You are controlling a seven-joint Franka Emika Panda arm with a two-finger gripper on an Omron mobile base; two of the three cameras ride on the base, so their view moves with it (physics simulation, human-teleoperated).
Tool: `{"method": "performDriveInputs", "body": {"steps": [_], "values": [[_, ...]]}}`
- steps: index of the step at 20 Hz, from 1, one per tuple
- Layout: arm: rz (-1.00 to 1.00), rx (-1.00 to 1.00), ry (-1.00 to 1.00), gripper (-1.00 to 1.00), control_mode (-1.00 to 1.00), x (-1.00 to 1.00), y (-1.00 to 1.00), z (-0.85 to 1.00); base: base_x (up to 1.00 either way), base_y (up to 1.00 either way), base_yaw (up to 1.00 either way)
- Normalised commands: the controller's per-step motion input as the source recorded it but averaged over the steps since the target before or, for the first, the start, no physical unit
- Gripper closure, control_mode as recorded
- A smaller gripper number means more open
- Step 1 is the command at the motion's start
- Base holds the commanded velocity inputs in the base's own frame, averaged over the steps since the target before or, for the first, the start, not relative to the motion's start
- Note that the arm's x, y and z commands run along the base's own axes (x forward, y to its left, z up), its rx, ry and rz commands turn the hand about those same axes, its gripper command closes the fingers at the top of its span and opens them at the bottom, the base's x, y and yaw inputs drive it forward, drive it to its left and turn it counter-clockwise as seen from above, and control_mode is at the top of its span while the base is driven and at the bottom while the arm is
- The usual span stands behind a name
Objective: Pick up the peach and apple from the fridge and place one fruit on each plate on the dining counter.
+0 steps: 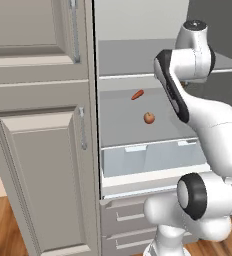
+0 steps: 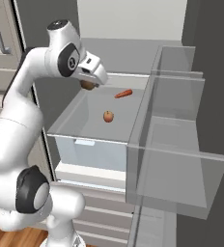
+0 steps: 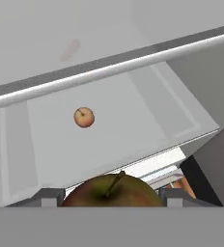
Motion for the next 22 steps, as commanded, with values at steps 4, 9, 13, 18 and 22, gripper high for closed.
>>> {"method": "performDriveInputs", "body": {"steps": [4,9,13,18,22], "values": [[-0.04,0.02,0.05,1.0,-1.0,-0.89,0.0,-0.54,0.0,0.0,0.0],[-0.01,0.0,0.03,1.0,-1.0,-0.56,0.0,-0.45,0.0,0.0,0.0],[0.0,0.01,0.02,1.0,-1.0,-0.33,0.0,-0.3,0.0,0.0,0.0],[0.0,0.01,0.0,1.0,-1.0,-0.25,0.0,-0.22,0.0,0.0,0.0],[0.0,0.0,0.0,1.0,-1.0,-0.27,0.0,-0.19,0.0,0.0,0.0]]}}
